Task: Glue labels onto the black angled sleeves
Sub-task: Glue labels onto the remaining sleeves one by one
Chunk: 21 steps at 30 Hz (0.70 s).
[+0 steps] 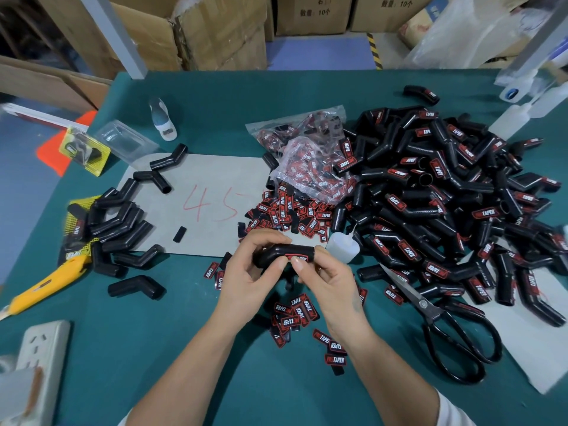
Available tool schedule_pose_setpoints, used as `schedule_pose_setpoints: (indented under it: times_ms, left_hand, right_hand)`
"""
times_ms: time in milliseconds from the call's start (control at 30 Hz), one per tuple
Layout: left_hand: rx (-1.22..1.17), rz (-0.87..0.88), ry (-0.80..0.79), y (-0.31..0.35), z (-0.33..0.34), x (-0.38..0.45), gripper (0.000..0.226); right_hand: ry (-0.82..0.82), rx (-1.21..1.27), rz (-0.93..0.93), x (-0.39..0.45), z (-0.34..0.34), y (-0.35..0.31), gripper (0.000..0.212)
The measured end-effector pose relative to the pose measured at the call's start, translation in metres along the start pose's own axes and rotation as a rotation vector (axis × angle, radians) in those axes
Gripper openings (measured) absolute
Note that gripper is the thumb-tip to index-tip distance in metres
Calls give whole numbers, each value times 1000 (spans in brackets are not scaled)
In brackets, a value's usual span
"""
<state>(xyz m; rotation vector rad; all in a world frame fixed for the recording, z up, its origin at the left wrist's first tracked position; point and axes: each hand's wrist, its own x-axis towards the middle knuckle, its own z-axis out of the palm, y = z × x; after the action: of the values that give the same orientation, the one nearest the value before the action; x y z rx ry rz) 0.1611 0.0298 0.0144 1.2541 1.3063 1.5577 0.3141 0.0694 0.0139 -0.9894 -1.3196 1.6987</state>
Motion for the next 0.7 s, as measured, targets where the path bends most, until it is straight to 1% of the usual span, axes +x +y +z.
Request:
schedule_pose_setpoints:
  times_ms: [133,333,400,567,700]
  left_hand:
    - [-14,-20,19,2,3,-2,22]
    - [25,-6,-9,2,4,-4,26]
    - [35,2,-14,2,4,-4,28]
    - [27,3,10,3,5,-5,24]
    - [46,15,26,3,5,-5,26]
  right_hand:
    - [4,37,0,0,2,2,19]
    - [30,114,-6,1,3,8,19]
    - [38,118,3,1,2,9,20]
    - [75,111,37,1,4,11,30]
    - [94,99,39,2,5,11,31]
